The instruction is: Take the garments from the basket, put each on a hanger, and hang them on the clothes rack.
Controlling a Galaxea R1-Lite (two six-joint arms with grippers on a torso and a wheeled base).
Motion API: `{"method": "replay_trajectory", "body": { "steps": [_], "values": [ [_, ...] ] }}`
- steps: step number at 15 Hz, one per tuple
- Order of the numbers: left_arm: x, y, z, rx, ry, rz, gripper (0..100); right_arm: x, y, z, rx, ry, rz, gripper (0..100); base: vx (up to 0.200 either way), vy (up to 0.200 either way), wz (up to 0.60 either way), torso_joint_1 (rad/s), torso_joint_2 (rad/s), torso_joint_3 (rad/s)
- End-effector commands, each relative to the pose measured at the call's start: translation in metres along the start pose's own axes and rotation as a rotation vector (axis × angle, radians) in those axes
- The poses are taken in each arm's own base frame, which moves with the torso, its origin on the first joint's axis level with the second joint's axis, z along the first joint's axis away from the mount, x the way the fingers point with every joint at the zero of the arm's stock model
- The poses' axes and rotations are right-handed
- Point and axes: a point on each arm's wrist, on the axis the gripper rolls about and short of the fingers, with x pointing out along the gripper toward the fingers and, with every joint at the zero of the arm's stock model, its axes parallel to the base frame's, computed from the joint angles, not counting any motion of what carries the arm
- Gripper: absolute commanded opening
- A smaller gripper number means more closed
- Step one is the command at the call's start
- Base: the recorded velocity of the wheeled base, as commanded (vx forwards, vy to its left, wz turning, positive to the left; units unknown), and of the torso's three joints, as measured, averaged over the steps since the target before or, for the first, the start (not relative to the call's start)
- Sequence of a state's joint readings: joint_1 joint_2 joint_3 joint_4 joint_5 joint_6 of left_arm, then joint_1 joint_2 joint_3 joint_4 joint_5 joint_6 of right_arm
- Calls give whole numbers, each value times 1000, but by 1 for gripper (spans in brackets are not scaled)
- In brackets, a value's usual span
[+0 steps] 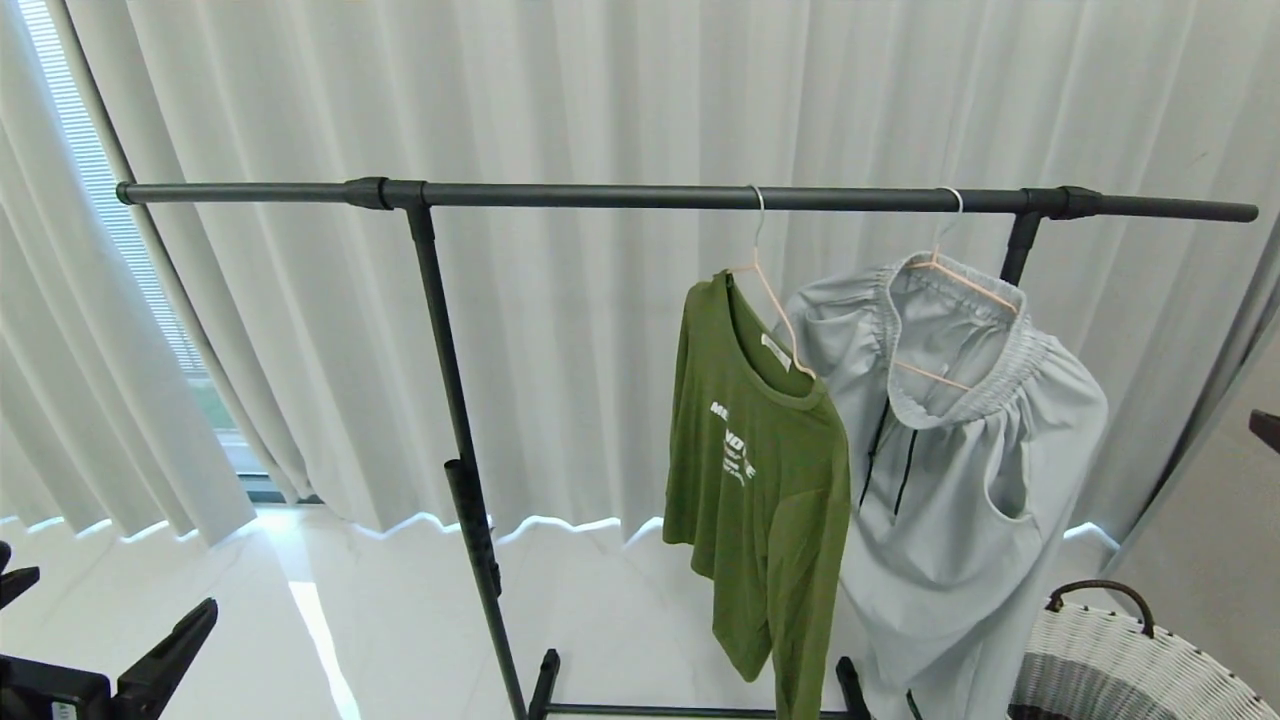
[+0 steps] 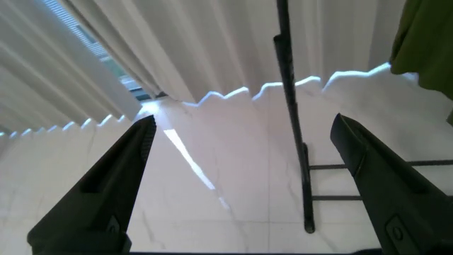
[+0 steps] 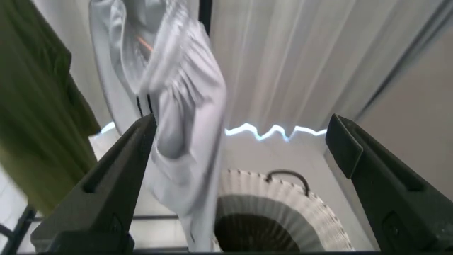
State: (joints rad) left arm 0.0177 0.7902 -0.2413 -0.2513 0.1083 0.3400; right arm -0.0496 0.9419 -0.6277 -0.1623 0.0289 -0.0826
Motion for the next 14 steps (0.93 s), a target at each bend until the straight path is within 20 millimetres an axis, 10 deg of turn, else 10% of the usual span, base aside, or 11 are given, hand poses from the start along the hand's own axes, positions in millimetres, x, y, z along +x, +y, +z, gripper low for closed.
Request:
{"method": "replay_trajectory", "body": {
  "steps": [1, 14],
  "values": [
    [-13, -2, -10, -5, -39, 35, 100, -10, 1, -4, -5, -20, -3, 100, -200, 0, 0, 2, 7, 2],
    [-70, -21, -95, -62, -229, 281, 100, -67, 5, -72, -43, -55, -77, 100, -46, 0, 0, 1, 0, 1]
  ]
}}
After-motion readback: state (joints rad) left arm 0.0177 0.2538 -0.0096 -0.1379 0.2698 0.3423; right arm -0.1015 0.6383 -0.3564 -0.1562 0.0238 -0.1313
